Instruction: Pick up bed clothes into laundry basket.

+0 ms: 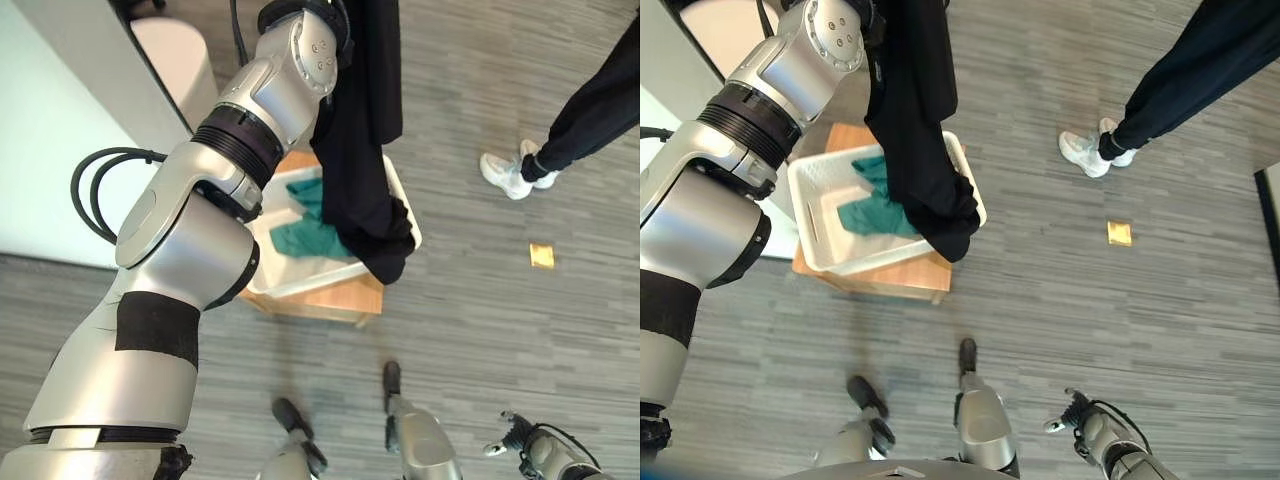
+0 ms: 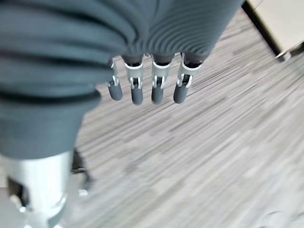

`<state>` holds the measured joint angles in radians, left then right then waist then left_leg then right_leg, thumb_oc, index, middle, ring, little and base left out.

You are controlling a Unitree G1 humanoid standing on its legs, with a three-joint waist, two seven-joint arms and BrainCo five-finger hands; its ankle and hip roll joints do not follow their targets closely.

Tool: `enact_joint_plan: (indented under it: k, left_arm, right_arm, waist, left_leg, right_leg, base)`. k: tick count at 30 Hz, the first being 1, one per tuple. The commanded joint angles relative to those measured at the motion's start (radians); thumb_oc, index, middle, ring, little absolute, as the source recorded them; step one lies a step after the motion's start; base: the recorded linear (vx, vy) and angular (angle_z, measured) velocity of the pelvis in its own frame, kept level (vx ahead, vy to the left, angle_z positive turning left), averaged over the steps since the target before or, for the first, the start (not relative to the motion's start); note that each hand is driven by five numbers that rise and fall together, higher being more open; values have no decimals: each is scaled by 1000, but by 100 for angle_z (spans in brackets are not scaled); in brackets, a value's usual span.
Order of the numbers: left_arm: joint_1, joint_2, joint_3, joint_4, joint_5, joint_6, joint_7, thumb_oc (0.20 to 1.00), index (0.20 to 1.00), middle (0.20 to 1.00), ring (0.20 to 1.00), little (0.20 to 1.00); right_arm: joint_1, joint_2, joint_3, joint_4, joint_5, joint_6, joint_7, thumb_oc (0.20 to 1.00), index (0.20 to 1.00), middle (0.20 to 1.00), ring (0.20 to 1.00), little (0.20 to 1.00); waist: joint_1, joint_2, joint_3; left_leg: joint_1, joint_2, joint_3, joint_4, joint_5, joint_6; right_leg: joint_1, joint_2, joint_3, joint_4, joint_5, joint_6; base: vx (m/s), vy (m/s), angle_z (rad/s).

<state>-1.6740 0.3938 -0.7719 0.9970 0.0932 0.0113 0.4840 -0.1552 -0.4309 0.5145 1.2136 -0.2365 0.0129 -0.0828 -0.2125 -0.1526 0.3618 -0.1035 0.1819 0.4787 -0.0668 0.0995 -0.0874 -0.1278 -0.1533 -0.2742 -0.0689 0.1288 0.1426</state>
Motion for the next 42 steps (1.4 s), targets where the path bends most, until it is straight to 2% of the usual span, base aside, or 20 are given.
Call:
enact_joint_plan:
  k: [1, 4, 9, 13, 14, 19, 24, 29, 30, 31, 36, 42]
  left_arm:
    - [-87, 22, 80, 47, 46, -24, 43, 200, 200, 200, 200, 200]
    - [-4, -20, 101, 23, 70, -25, 39, 200, 200, 200, 200, 200]
    - [104, -100, 114, 5, 135, -6, 42, 200, 200, 200, 200, 200]
    - [212, -121, 158, 1, 132, -3, 59, 200, 200, 200, 200, 200]
    - [213, -121, 158, 0, 132, -2, 59, 200, 200, 200, 200, 200]
    - [471, -199, 208, -76, 110, -24, 61, 200, 200, 200, 200, 200]
    - [674, -262, 177, -84, 157, -29, 35, 200, 200, 200, 200, 200]
    - [756, -314, 127, -71, 207, -37, 14, 200, 200, 200, 200, 200]
    - [764, -326, 124, -77, 203, -42, 12, 526, 526, 526, 526, 526]
    - [772, -337, 120, -80, 202, -44, 12, 1000, 1000, 1000, 1000, 1000]
    - [767, -356, 122, -134, 158, -68, 27, 1000, 1000, 1000, 1000, 1000]
    - [776, -388, 101, -205, 129, -101, 19, 1000, 1000, 1000, 1000, 1000]
  right_arm:
    - [0, -27, 7, 7, 21, 4, -18, 1000, 1000, 1000, 1000, 1000]
    - [4, -24, 20, -9, 28, -2, -18, 1000, 1000, 1000, 1000, 1000]
    - [-25, 2, 38, -37, 42, -7, -29, 1000, 1000, 1000, 1000, 1000]
    - [-17, 35, 65, -54, 48, -20, -29, 1000, 1000, 1000, 1000, 1000]
    - [-16, 35, 65, -54, 48, -20, -29, 1000, 1000, 1000, 1000, 1000]
    - [27, 69, 63, -50, 58, -31, -14, 1000, 1000, 1000, 1000, 1000]
    - [33, 98, 52, -45, 58, -31, -16, 1000, 1000, 1000, 1000, 1000]
    - [24, 111, 56, -55, 63, -38, -15, 1000, 1000, 1000, 1000, 1000]
    - [20, 111, 60, -57, 64, -38, -14, 1000, 1000, 1000, 1000, 1000]
    - [20, 113, 62, -59, 64, -39, -12, 1000, 1000, 1000, 1000, 1000]
    - [37, 115, 76, -71, 62, -43, -7, 1000, 1000, 1000, 1000, 1000]
    - [64, 109, 60, -63, 53, -39, -3, 1000, 1000, 1000, 1000, 1000]
  waist:
    - [53, -18, 77]
    - [71, -41, 94]
    - [100, -60, 130]
    - [127, -71, 158]
    - [128, -71, 158]
    - [177, -66, 158]
    - [217, -51, 135]
    - [248, -48, 127]
    - [250, -47, 128]
    - [252, -47, 129]
    - [247, -42, 116]
    - [220, -22, 65]
  left_leg:
    - [23, 87, -35, -20, -64, -63]
    - [15, 91, -50, -20, -60, -65]
    - [-2, 95, -66, -20, -54, -63]
    - [-7, 101, -69, -20, -50, -64]
    - [-6, 101, -69, -20, -50, -64]
    - [-1, 105, -92, -20, -50, -68]
    - [5, 105, -109, -20, -50, -68]
    - [6, 112, -122, -20, -48, -73]
    - [6, 112, -124, -20, -47, -73]
    - [8, 113, -127, -20, -48, -74]
    - [18, 114, -128, -20, -48, -75]
    - [41, 103, -121, -20, -56, -70]
  right_leg:
    - [-5, -36, -43, -9, -18, 88]
    - [0, -31, -52, -10, -17, 86]
    - [-2, -28, -62, -11, -14, 89]
    - [-6, -21, -60, -11, -9, 90]
    - [-6, -21, -60, -11, -9, 90]
    - [15, -16, -74, -14, -14, 85]
    - [33, -12, -86, -16, -22, 79]
    - [44, -6, -92, -18, -29, 74]
    - [46, -6, -92, -18, -30, 74]
    - [47, -6, -95, -18, -31, 74]
    - [55, -6, -92, -18, -33, 73]
    - [69, -14, -88, -18, -41, 71]
  base:
    - [-84, -73, 22]
    - [-70, -67, 25]
    - [-85, -28, 17]
    - [-76, -21, -2]
    - [-36, -49, -5]
    - [-9, -61, 2]
    - [12, -35, 16]
    - [-11, -46, 13]
    - [-25, -64, 3]
    - [-14, -45, 1]
    - [2, -22, 1]
    - [60, -17, 1]
